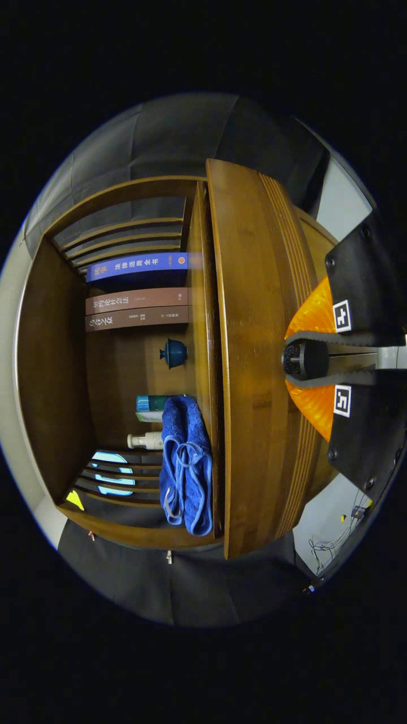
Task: Pull open the drawer, take out the items inside it, and place them on the countertop above the cabinet.
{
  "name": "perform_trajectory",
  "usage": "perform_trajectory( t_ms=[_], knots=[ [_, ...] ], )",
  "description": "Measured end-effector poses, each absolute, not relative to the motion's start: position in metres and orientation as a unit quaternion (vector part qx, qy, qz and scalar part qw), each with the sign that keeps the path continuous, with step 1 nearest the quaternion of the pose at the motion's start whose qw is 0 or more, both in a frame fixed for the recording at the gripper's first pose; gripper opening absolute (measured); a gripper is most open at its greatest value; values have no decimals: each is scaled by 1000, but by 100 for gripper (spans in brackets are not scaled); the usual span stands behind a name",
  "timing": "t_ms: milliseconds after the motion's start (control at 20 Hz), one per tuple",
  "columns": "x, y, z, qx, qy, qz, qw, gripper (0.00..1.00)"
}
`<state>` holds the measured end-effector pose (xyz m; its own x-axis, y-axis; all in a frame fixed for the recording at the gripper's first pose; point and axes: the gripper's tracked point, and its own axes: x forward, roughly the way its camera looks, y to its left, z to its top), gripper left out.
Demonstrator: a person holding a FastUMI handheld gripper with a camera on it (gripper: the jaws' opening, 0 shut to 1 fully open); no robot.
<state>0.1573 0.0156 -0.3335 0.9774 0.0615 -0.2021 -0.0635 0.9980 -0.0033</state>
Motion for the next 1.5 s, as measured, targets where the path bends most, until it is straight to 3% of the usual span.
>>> perform_trajectory(
  t_ms=[550,900,1050,1250,1500],
  knots=[
    [43,1,-329,10,114,39,993,19],
    [32,-1,-340,-16,121,43,992,19],
    [30,0,-344,-26,136,51,989,44],
    [20,-5,-335,-14,141,38,989,97],
    [11,-24,-277,12,132,5,991,98]
  ],
)
